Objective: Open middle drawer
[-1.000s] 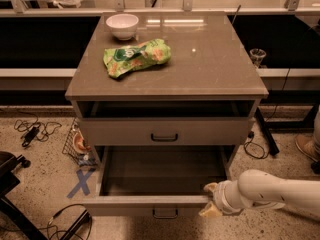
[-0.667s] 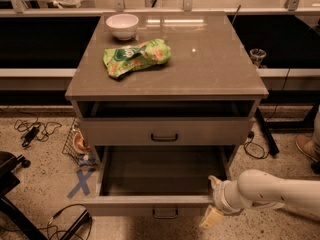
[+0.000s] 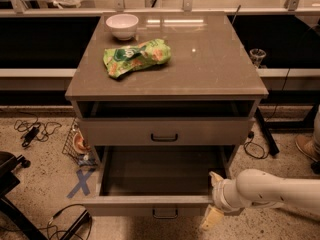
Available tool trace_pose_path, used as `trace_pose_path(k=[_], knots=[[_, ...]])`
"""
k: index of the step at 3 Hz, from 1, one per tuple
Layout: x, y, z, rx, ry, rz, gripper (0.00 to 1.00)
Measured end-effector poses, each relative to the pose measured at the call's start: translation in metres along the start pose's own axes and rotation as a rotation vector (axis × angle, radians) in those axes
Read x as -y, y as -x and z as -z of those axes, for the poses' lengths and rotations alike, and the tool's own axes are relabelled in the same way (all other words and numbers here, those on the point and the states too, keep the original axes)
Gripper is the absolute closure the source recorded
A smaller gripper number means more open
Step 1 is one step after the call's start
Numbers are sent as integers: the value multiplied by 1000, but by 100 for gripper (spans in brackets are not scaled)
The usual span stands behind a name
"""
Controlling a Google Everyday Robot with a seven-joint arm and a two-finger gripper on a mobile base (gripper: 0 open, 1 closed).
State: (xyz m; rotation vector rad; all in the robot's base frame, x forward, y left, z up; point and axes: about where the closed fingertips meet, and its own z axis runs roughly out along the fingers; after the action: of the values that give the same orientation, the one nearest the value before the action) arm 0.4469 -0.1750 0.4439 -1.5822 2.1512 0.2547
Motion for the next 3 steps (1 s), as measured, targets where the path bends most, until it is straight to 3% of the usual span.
trace_pose_path(k=[1, 2, 3], knots=[[8, -6, 27, -87, -62, 19, 18], [31, -7, 73, -187, -145, 21, 41], [57, 13, 88, -230, -178, 67, 64]])
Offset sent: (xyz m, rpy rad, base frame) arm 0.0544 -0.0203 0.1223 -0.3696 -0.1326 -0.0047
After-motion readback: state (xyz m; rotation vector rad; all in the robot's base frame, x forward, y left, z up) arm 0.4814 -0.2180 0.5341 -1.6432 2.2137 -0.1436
